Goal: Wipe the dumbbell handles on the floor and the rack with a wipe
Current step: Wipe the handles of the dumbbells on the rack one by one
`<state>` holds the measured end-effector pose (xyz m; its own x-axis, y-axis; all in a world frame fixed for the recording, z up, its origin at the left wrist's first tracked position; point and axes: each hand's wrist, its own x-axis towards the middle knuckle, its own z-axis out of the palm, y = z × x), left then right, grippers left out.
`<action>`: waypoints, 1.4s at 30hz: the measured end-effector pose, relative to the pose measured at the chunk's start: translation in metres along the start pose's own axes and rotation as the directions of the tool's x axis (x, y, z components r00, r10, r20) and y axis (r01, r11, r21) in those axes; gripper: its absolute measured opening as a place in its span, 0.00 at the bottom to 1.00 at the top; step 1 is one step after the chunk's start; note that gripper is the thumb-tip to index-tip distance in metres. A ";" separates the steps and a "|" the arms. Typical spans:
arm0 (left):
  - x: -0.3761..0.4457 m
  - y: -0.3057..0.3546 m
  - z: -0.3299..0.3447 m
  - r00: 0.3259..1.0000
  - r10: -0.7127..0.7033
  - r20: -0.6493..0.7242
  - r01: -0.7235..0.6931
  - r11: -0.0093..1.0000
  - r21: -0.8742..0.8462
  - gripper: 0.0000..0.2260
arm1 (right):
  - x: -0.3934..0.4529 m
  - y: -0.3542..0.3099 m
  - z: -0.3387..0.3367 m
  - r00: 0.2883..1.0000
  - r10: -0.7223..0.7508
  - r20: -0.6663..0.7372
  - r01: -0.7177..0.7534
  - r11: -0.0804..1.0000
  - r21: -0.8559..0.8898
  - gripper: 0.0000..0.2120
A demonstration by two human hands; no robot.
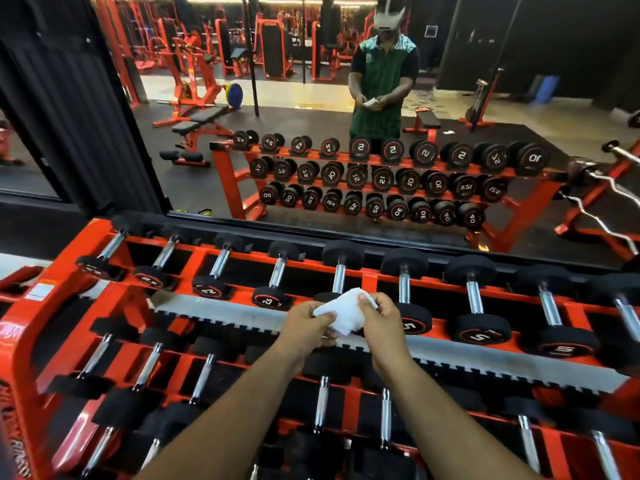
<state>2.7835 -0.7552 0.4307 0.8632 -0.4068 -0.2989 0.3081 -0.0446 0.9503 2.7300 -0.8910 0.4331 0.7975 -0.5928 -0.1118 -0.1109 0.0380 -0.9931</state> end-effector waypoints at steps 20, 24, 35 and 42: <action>0.011 -0.001 -0.052 0.994 0.111 -0.007 -0.110 0.989 0.094 0.08 | 0.002 0.002 0.010 0.996 -0.055 0.068 0.060 0.995 -0.080 0.05; 0.017 0.004 -0.032 0.980 0.195 0.032 -0.197 0.960 0.200 0.07 | 0.019 -0.002 -0.005 0.954 -0.164 0.249 0.228 0.940 -0.252 0.21; 0.038 0.017 0.016 0.967 0.255 0.004 -0.243 0.916 0.318 0.06 | 0.060 -0.016 -0.064 0.830 -0.138 0.541 0.348 0.886 -0.307 0.06; 0.031 -0.006 0.051 0.768 0.640 0.016 -0.406 0.467 0.786 0.22 | 0.066 -0.010 -0.075 0.923 -0.075 0.377 0.167 0.962 -0.216 0.08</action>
<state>2.7881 -0.8138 0.4205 0.8537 -0.3558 0.3804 -0.5208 -0.5728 0.6330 2.7396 -0.9905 0.4383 0.9683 -0.2464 -0.0417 -0.1016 -0.2360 -0.9664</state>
